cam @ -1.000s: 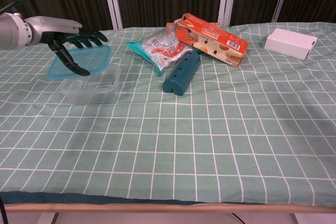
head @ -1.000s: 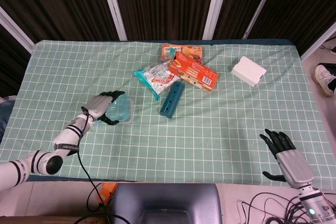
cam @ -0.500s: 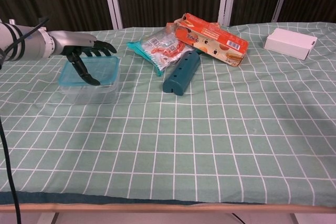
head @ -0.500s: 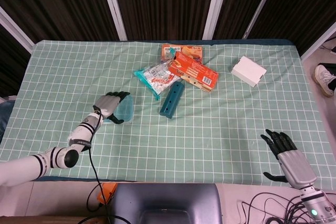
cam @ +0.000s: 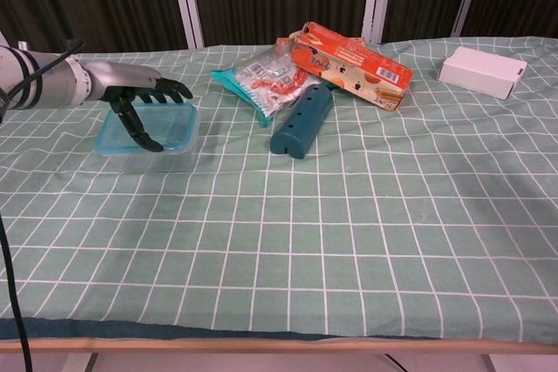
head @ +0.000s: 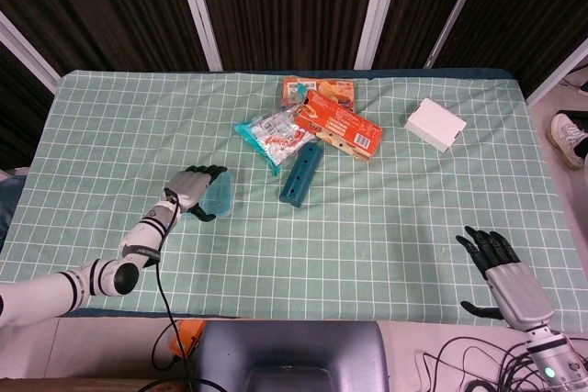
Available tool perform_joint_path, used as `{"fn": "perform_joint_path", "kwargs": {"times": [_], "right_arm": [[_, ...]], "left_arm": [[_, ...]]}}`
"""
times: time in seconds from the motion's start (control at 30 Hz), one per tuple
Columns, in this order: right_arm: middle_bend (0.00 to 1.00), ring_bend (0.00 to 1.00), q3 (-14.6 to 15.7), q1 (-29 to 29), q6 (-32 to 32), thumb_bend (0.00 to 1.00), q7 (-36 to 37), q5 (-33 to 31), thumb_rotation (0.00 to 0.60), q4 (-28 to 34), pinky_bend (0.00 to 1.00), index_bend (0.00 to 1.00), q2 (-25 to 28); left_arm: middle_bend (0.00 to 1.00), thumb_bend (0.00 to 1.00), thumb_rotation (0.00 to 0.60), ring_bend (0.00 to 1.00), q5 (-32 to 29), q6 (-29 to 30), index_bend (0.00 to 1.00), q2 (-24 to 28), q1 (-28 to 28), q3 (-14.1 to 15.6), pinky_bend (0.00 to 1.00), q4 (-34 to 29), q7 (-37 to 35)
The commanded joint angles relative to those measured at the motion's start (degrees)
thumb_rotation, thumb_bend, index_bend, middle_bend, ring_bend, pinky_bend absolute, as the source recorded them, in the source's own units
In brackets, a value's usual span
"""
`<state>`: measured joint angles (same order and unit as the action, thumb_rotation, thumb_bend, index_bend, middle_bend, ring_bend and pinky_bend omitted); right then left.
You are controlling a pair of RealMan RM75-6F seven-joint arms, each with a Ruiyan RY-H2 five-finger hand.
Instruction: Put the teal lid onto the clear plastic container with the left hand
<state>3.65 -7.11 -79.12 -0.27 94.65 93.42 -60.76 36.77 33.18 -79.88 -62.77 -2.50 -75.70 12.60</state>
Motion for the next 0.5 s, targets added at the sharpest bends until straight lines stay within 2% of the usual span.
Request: {"fn": "perform_joint_path", "kwargs": {"times": [0.03,0.5], "right_arm": [[0.00,0.00,-0.1,0.0,0.0,0.16,0.2,0.0,0.600,-0.1,0.00,0.00,0.0],[0.00,0.00,0.0,0.0,-0.1,0.16,0.3,0.0,0.600,-0.1,0.00,0.00,0.1]], "left_arm": [[0.28,0.28,0.600,0.64,-0.3,0.1,0.00,-0.1,-0.1,0.1,0.66,-0.1,0.3],[0.29,0.28,0.600,0.64,-2.5,0.5,0.00,-0.7,-1.1,0.7,0.66,0.1,2.3]]}}
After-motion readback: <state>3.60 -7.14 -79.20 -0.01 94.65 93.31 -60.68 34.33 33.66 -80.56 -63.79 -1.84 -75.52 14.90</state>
